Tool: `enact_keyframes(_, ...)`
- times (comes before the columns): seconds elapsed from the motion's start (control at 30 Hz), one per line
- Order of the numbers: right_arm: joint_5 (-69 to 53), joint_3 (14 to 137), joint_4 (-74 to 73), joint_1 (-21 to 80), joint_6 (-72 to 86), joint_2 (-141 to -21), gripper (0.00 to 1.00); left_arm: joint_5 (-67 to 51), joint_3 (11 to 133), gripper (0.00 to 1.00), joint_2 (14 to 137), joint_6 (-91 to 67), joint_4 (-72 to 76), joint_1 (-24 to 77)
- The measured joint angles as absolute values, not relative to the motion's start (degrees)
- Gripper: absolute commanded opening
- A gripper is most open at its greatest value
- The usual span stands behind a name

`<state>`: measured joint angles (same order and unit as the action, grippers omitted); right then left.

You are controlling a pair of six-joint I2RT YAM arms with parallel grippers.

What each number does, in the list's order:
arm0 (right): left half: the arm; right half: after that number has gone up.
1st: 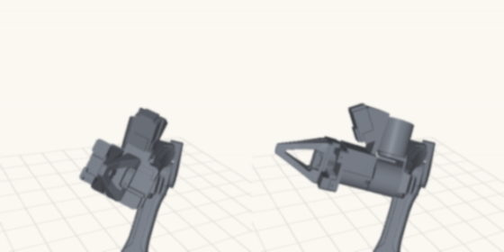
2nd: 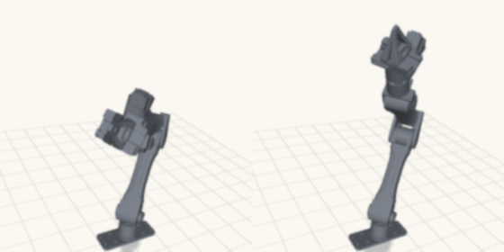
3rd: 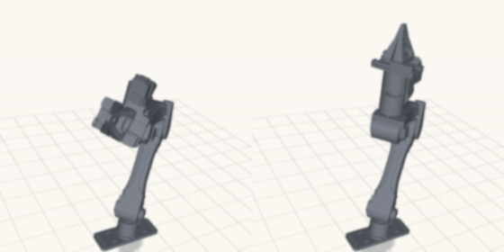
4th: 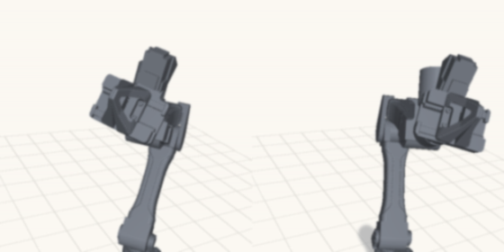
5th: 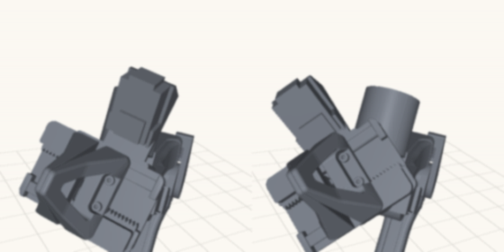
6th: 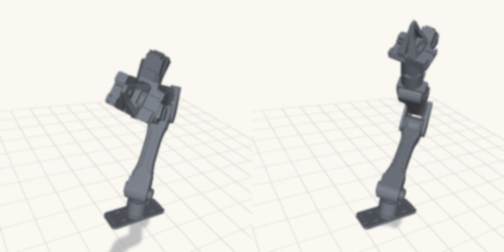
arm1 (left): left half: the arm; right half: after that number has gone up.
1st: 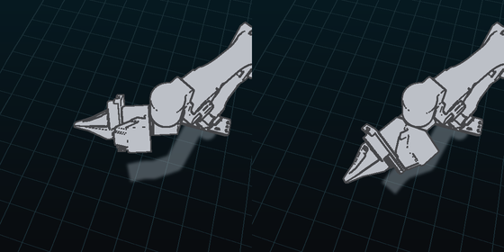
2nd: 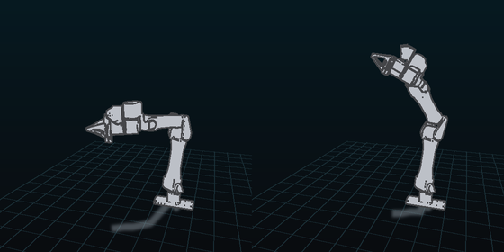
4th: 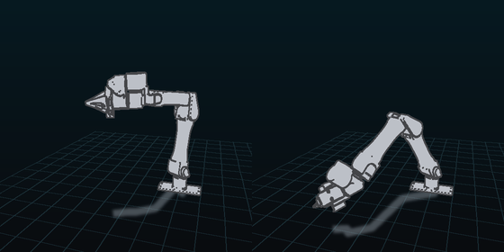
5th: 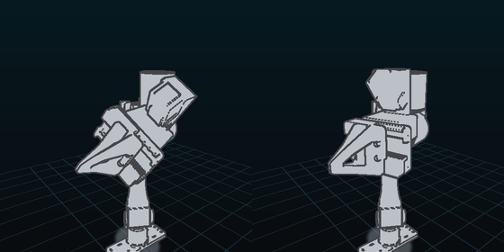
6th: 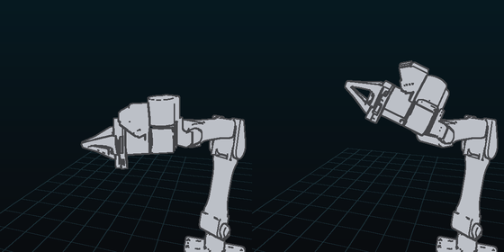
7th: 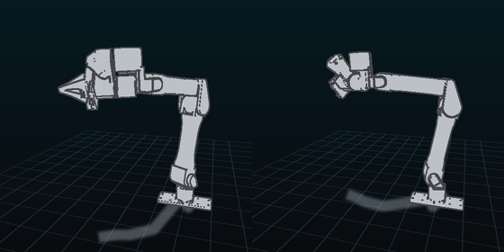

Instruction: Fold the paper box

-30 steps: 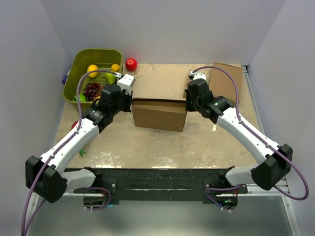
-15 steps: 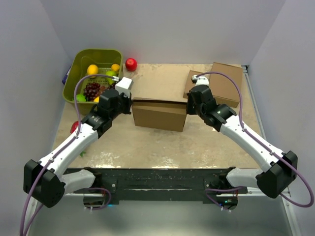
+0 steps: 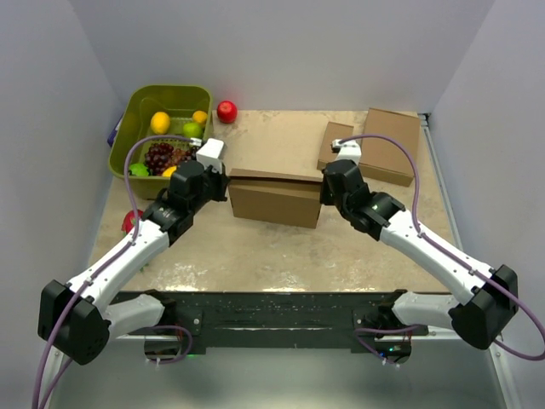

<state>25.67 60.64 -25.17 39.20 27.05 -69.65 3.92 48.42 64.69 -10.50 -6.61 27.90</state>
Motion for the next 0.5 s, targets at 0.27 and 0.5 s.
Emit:
enact_keyframes(0.27,29.6,58.4,-24.6,41.8,29.2,-69.3,0.00,4.9,45.7,0.00,63.7,-12.5,-4.3,28.4)
enact_keyframes(0.5,31.6,57.6,-24.9,42.8,30.8,-69.4,0.08,5.8,45.2,0.02,63.6,-13.1,-4.2,28.9)
